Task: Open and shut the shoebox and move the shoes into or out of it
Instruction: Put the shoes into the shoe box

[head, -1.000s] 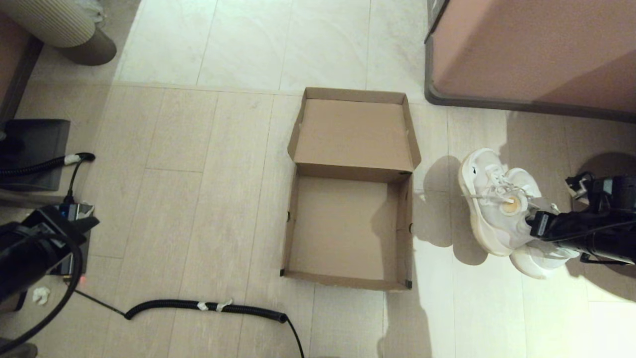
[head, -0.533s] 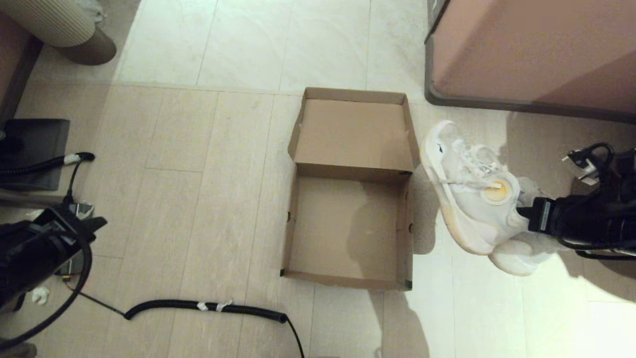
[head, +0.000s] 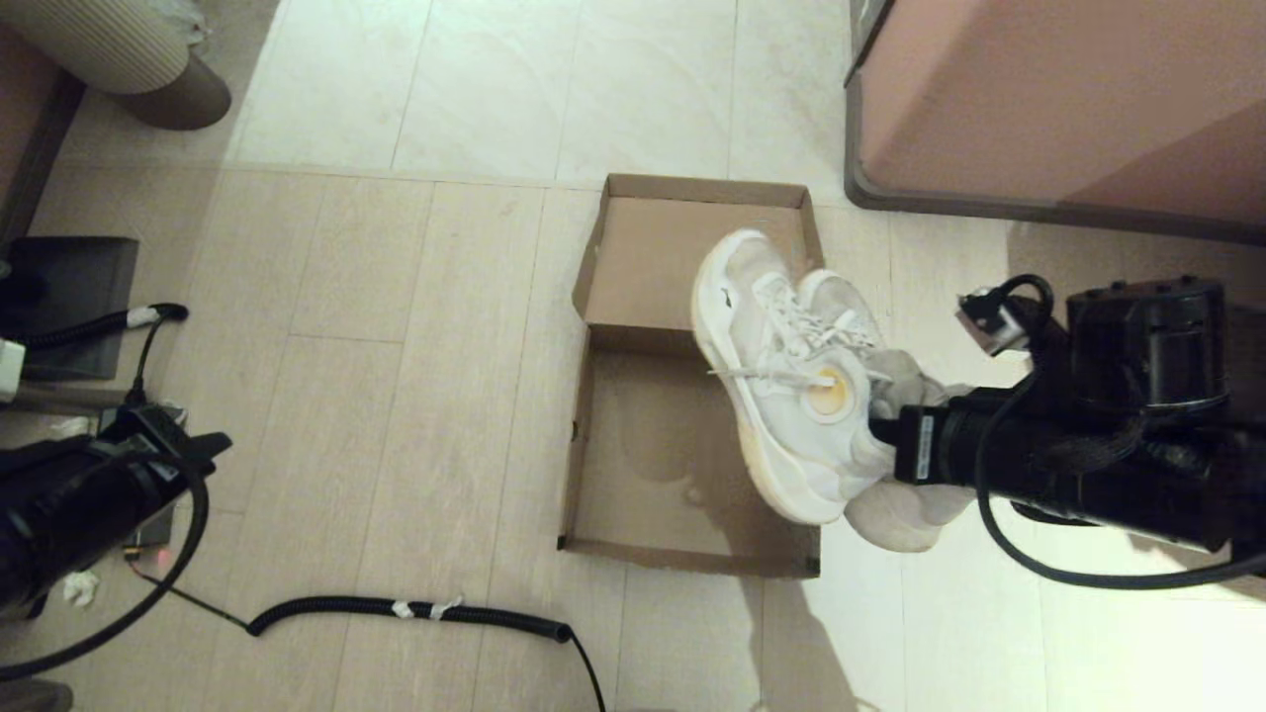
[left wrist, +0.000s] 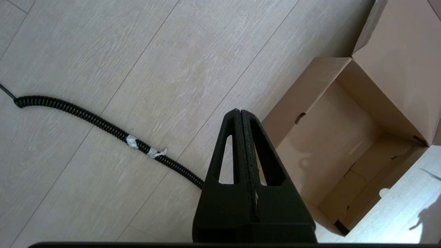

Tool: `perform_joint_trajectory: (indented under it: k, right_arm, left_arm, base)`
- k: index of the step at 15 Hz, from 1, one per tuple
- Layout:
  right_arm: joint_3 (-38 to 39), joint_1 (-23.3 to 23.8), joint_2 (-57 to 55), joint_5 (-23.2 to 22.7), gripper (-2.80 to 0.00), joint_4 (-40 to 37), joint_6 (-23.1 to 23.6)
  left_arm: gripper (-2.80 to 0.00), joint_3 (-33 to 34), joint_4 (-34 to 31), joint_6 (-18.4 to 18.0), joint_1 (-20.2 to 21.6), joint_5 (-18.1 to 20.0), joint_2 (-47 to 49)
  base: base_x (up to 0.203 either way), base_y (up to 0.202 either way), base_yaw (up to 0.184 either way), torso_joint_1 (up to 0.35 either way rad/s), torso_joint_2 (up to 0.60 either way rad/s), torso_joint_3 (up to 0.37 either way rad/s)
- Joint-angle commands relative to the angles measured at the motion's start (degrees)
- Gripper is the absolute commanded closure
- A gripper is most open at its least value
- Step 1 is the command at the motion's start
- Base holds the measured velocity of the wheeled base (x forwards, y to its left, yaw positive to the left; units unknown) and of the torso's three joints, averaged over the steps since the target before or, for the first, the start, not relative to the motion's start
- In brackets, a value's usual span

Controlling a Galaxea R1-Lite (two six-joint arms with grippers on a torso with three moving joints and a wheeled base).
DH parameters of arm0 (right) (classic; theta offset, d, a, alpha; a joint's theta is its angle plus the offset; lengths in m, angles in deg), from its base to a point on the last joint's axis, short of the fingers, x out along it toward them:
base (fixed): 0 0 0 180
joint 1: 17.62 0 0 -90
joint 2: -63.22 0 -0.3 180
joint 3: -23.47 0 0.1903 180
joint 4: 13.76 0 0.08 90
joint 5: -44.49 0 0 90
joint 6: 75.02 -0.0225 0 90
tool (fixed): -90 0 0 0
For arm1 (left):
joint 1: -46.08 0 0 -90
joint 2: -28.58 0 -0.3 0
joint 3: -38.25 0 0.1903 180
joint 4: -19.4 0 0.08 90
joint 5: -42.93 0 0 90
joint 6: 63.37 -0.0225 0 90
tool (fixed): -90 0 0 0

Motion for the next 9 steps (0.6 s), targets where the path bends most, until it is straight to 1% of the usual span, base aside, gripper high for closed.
perform_joint_trajectory:
  k: [1, 5, 8, 9]
  right_arm:
    - [-0.4, -3.7, -5.4, 2.2, 0.0, 1.9, 0.0]
    - [-0.5, -6.6, -18.1, 8.3, 0.0, 13.2, 0.4]
    - [-0.8, -7.7, -27.0, 10.7, 0.0, 19.7, 0.6]
    - [-1.1, -7.8, -30.2, 11.1, 0.0, 22.6, 1.3]
  left_arm:
    - [0.0, -1.1, 0.2, 0.2, 0.0, -0.1, 1.6]
    - [0.0, -3.1, 0.2, 0.2, 0.0, -0.1, 3.6]
    - [0.0, -3.1, 0.2, 0.2, 0.0, 0.0, 3.6]
    - [0.0, -3.2, 0.2, 0.2, -0.1, 0.0, 3.5]
  base:
    - [0.0, 0.0, 0.0, 0.0, 0.0, 0.0]
    - [0.0, 0.0, 0.0, 0.0, 0.0, 0.0]
    - [0.0, 0.0, 0.0, 0.0, 0.0, 0.0]
    - [0.0, 0.0, 0.0, 0.0, 0.0, 0.0]
